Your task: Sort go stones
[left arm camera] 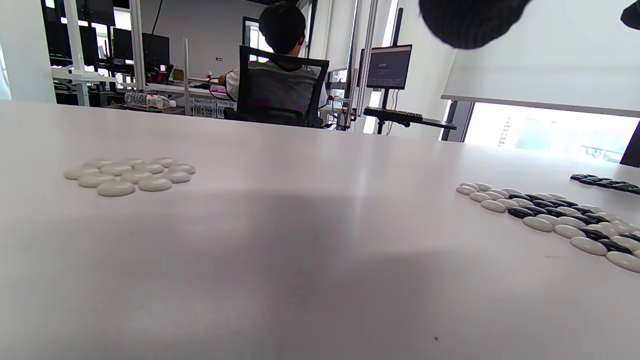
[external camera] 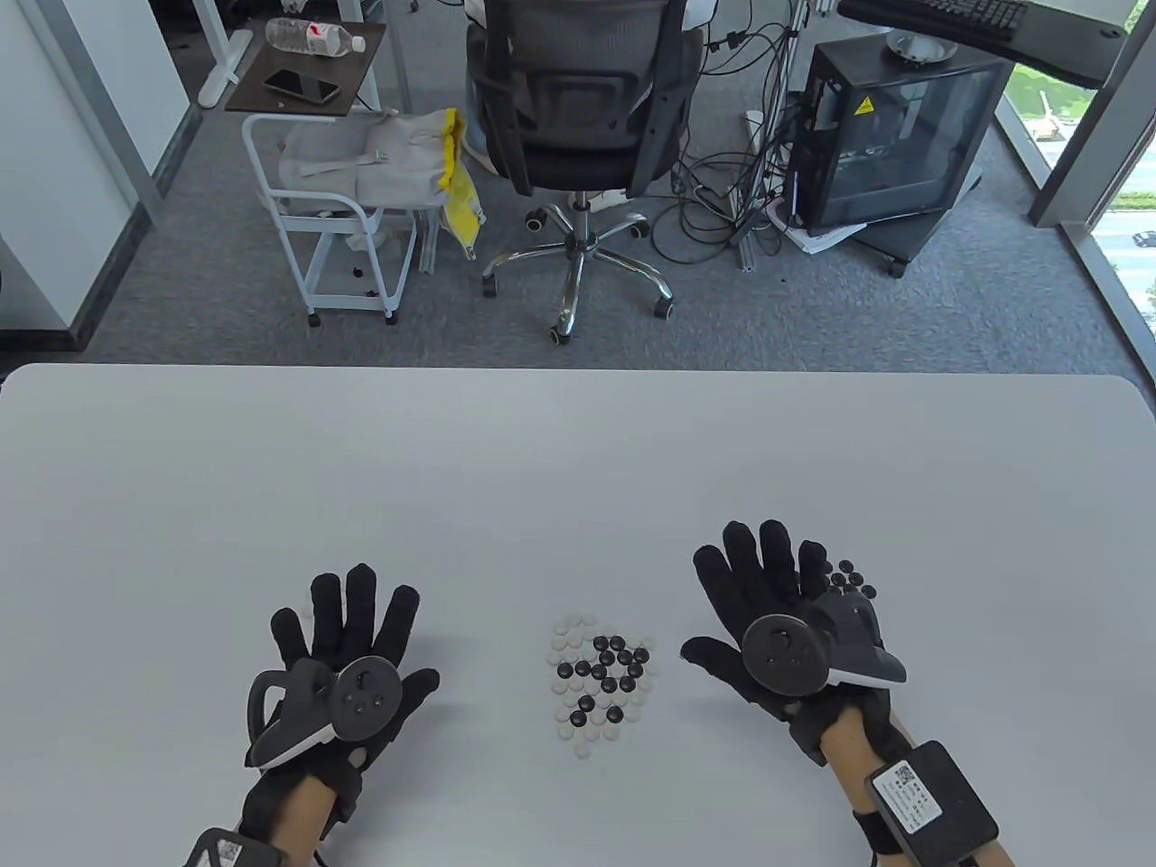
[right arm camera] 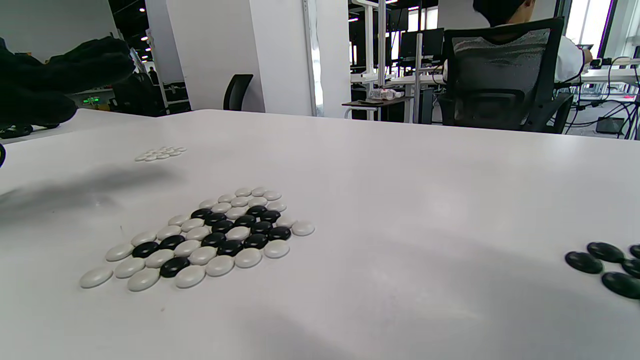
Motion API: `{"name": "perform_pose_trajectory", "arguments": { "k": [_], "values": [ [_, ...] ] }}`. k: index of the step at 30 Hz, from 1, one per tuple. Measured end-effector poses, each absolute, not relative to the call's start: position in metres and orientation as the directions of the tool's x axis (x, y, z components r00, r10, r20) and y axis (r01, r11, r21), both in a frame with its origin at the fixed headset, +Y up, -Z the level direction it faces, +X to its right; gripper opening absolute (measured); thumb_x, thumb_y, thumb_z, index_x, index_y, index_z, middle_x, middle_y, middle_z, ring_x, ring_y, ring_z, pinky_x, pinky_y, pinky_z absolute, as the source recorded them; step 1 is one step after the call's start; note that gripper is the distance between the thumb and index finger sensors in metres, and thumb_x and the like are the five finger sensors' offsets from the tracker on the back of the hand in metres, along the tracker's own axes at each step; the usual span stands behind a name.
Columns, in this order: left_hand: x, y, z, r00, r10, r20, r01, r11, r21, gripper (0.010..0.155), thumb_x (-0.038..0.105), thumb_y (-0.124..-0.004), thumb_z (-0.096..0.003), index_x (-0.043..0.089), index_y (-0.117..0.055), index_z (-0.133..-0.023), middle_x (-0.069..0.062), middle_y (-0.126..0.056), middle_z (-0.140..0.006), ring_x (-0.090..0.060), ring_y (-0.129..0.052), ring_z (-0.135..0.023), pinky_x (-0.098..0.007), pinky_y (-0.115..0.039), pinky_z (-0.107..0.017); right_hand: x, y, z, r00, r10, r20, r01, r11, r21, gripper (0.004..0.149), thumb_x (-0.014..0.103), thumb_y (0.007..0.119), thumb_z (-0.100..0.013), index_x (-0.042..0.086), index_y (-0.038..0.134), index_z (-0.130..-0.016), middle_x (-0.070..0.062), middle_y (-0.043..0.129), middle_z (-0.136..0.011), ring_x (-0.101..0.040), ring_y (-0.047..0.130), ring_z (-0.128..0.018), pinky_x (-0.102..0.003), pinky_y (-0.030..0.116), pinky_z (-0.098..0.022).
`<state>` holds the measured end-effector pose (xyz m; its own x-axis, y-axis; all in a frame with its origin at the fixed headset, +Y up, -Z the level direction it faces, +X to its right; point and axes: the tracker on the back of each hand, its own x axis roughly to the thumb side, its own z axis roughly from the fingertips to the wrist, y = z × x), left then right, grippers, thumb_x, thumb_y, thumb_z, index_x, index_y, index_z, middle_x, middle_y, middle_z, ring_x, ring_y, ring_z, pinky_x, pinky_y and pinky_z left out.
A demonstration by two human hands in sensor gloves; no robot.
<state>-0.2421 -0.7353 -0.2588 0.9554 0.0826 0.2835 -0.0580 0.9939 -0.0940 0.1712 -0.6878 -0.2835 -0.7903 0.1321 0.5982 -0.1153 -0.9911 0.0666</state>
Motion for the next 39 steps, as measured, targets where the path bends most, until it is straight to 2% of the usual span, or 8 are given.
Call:
{"name": "perform_pose_trajectory", "arguments": {
  "k": [6,11,17,30,37,39],
  "values": [
    [-0.238,-0.736,-0.258,0.956,0.072,0.285,-0.052,0.996,-0.075,0.085,0.057,-0.055,-0.0577,0.019,-0.009,-0.117,-0.025,0.016,-0.112,-0.055,0.018,-0.094,-0.083,0.001,-0.052,0.180,-0.707,-0.276,-0.804,0.109,0.585,-0.110,-0.993,0.033,0.085,0.052,0.051,-0.063,-0.004,0.015,-0.116,-0.046,0.004,-0.111,-0.067,-0.006,-0.089,-0.086,0.007,-0.056],
    [-0.235,-0.735,-0.255,0.955,0.057,0.293,-0.041,0.997,-0.059,0.085,0.058,-0.055,-0.0578,0.019,-0.008,-0.117,-0.025,0.016,-0.112,-0.055,0.018,-0.093,-0.083,0.001,-0.052,0.190,-0.724,-0.278,-0.804,0.147,0.576,-0.168,-0.986,0.018,0.086,0.052,0.052,-0.063,-0.004,0.014,-0.116,-0.046,0.004,-0.110,-0.067,-0.005,-0.090,-0.086,0.007,-0.055],
    [-0.241,-0.739,-0.257,0.956,0.080,0.281,-0.062,0.996,-0.071,0.085,0.058,-0.055,-0.0578,0.019,-0.007,-0.116,-0.025,0.019,-0.111,-0.055,0.019,-0.093,-0.083,0.001,-0.051,0.208,-0.741,-0.273,-0.831,0.111,0.546,-0.116,-0.993,0.025,0.086,0.052,0.052,-0.063,-0.004,0.012,-0.115,-0.046,0.002,-0.110,-0.068,-0.005,-0.090,-0.087,0.007,-0.055],
    [-0.238,-0.747,-0.260,0.955,0.066,0.288,-0.038,0.994,-0.100,0.085,0.058,-0.054,-0.0575,0.019,-0.007,-0.117,-0.025,0.019,-0.111,-0.055,0.019,-0.093,-0.083,0.001,-0.051,0.206,-0.748,-0.275,-0.823,0.117,0.556,-0.098,-0.993,0.063,0.087,0.053,0.051,-0.063,-0.004,0.011,-0.115,-0.046,0.001,-0.110,-0.067,-0.006,-0.090,-0.087,0.006,-0.055],
    [-0.238,-0.746,-0.263,0.959,0.056,0.278,-0.027,0.994,-0.107,0.085,0.058,-0.054,-0.0577,0.019,-0.006,-0.116,-0.024,0.020,-0.110,-0.055,0.020,-0.093,-0.083,0.001,-0.052,0.202,-0.750,-0.276,-0.830,0.057,0.555,-0.029,-0.998,0.059,0.087,0.053,0.051,-0.063,-0.004,0.012,-0.115,-0.046,0.001,-0.110,-0.068,-0.006,-0.090,-0.087,0.007,-0.055],
    [-0.239,-0.744,-0.266,0.961,0.062,0.268,-0.036,0.994,-0.102,0.085,0.058,-0.054,-0.0577,0.019,-0.007,-0.116,-0.024,0.019,-0.111,-0.055,0.019,-0.093,-0.083,0.001,-0.052,0.203,-0.750,-0.276,-0.828,0.093,0.554,-0.062,-0.995,0.075,0.087,0.053,0.052,-0.063,-0.004,0.012,-0.115,-0.046,0.001,-0.110,-0.067,-0.006,-0.090,-0.087,0.006,-0.055]
  ]
}}
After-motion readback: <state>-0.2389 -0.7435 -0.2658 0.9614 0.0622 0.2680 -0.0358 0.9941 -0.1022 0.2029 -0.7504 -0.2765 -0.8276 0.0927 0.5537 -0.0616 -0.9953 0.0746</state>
